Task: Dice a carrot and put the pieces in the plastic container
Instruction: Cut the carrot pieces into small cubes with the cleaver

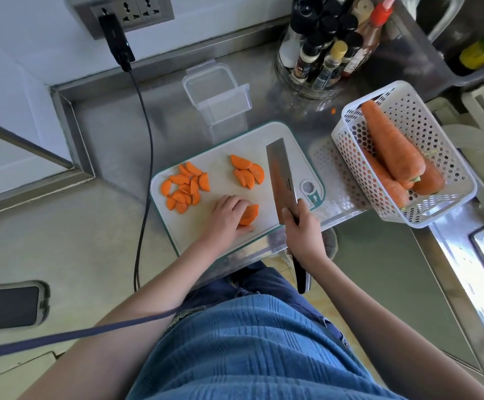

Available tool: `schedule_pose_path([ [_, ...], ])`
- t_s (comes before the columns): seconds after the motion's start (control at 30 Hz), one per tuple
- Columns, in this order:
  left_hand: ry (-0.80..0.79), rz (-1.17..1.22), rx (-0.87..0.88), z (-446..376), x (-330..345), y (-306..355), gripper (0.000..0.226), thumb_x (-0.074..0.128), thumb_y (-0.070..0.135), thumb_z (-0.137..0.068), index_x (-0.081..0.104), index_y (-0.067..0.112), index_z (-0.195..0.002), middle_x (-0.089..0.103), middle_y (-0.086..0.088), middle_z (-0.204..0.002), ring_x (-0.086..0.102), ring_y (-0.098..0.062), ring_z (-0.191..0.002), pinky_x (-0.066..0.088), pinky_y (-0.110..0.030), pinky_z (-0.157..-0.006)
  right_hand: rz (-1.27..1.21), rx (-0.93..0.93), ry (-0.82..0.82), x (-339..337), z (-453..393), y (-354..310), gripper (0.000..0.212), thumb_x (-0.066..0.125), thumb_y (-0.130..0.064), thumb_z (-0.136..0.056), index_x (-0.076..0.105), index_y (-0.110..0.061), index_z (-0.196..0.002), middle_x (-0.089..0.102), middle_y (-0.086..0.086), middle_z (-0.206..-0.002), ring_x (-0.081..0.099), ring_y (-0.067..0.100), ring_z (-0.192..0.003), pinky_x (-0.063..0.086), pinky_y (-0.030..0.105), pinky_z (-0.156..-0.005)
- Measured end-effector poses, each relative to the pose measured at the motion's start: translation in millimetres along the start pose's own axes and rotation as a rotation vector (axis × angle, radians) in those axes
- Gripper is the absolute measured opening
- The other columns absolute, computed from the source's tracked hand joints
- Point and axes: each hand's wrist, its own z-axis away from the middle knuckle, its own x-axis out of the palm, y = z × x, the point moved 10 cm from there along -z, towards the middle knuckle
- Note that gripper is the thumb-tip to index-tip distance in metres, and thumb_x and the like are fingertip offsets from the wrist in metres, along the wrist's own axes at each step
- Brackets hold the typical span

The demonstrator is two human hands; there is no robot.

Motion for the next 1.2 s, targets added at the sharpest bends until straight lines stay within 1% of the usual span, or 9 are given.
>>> schedule_pose_path([
  [0.17,0.049,-0.022,0.024,-24.1,-14.0,13.8,0.049,0.048,0.048,-0.085,0.064,0.006,-0.105,0.063,-0.007,-0.102,0.054,-0.027,-0.098,0.046,-0.039,-0.080,-0.049,-0.003,0.097,-22.7,-5.0,2.6,0.019,0.047,-0.020,-0.099,0.041,-0.013,-0.082,0.047,0.000,-0.063,0.040,0.015,-0.051,0.031,0.027,-0.047],
  [0.27,-0.030,-0.008,-0.002,-57.8,-2.5,24.1,0.031,0.063,0.034,-0.079,0.065,0.004,-0.088,0.063,-0.011,-0.087,0.058,-0.033,-0.088,0.049,-0.042,-0.073,-0.070,-0.002,0.132,-34.1,-9.2,5.2,0.024,0.047,-0.019,-0.099,0.037,-0.018,-0.077,0.043,-0.002,-0.060,0.038,0.014,-0.050,0.030,0.023,-0.046],
  [0.37,-0.137,-0.011,-0.023,-79.7,16.8,41.5,0.035,0.077,0.026,-0.070,0.064,0.002,-0.093,0.061,-0.015,-0.090,0.056,-0.036,-0.090,0.047,-0.045,-0.075,-0.109,0.030,0.154,-38.3,-12.7,14.6,0.024,0.047,-0.022,-0.098,0.036,-0.016,-0.078,0.042,-0.001,-0.060,0.038,0.020,-0.053,0.034,0.033,-0.051],
  [0.53,-0.145,-0.034,0.006,-85.1,29.5,58.9,0.025,0.064,0.003,-0.078,0.062,-0.007,-0.101,0.060,-0.023,-0.099,0.053,-0.041,-0.094,0.043,-0.045,-0.086,-0.081,0.018,0.183,-48.5,-6.9,15.7,0.024,0.046,-0.023,-0.098,0.034,-0.017,-0.078,0.044,0.000,-0.059,0.040,0.023,-0.050,0.044,0.045,-0.050],
  [0.73,-0.019,0.144,-0.134,-55.3,-12.8,18.9,0.018,0.072,-0.001,-0.067,0.067,0.000,-0.085,0.064,-0.018,-0.091,0.059,-0.035,-0.087,0.046,-0.037,-0.076,0.524,-0.268,0.261,-46.7,5.5,-5.9,0.013,0.047,-0.018,-0.097,0.042,-0.011,-0.088,0.054,0.010,-0.055,0.048,0.032,-0.042,0.039,0.032,-0.042],
  [0.83,-0.080,0.155,-0.126,-33.7,-15.8,5.6,0.015,0.072,0.004,-0.074,0.074,0.006,-0.089,0.068,-0.014,-0.095,0.059,-0.032,-0.095,0.049,-0.035,-0.082,0.736,-0.419,0.268,-34.9,9.9,-16.3,0.024,0.059,-0.011,-0.077,0.037,-0.015,-0.085,0.051,0.004,-0.051,0.046,0.026,-0.035,0.027,0.021,-0.036],
  [0.93,-0.061,0.121,-0.076,-23.4,-19.3,7.3,0.019,0.070,0.002,-0.076,0.075,0.009,-0.094,0.070,-0.009,-0.094,0.059,-0.031,-0.092,0.051,-0.036,-0.082,0.779,-0.519,0.324,-34.0,12.9,-27.6,0.030,0.061,-0.008,-0.069,0.035,-0.016,-0.082,0.050,0.002,-0.050,0.049,0.024,-0.039,0.022,0.020,-0.039],
  [1.07,-0.047,0.189,-0.095,-9.5,-20.2,1.5,0.023,0.065,0.004,-0.079,0.074,0.007,-0.100,0.071,-0.007,-0.098,0.061,-0.027,-0.094,0.051,-0.037,-0.084,0.708,-0.546,0.367,-33.6,12.5,-35.8,0.010,0.047,-0.013,-0.075,0.038,-0.015,-0.078,0.046,0.001,-0.048,0.045,0.024,-0.038,0.020,0.019,-0.043],
  [1.2,-0.027,0.202,-0.161,-3.2,-28.4,-2.6,0.026,0.055,0.009,-0.086,0.066,0.008,-0.109,0.066,-0.007,-0.105,0.059,-0.022,-0.099,0.050,-0.036,-0.085,0.707,-0.493,0.378,-36.9,10.0,-27.6,0.014,0.064,-0.007,-0.071,0.051,-0.009,-0.073,0.048,0.002,-0.050,0.046,0.025,-0.038,0.021,0.019,-0.042],
])
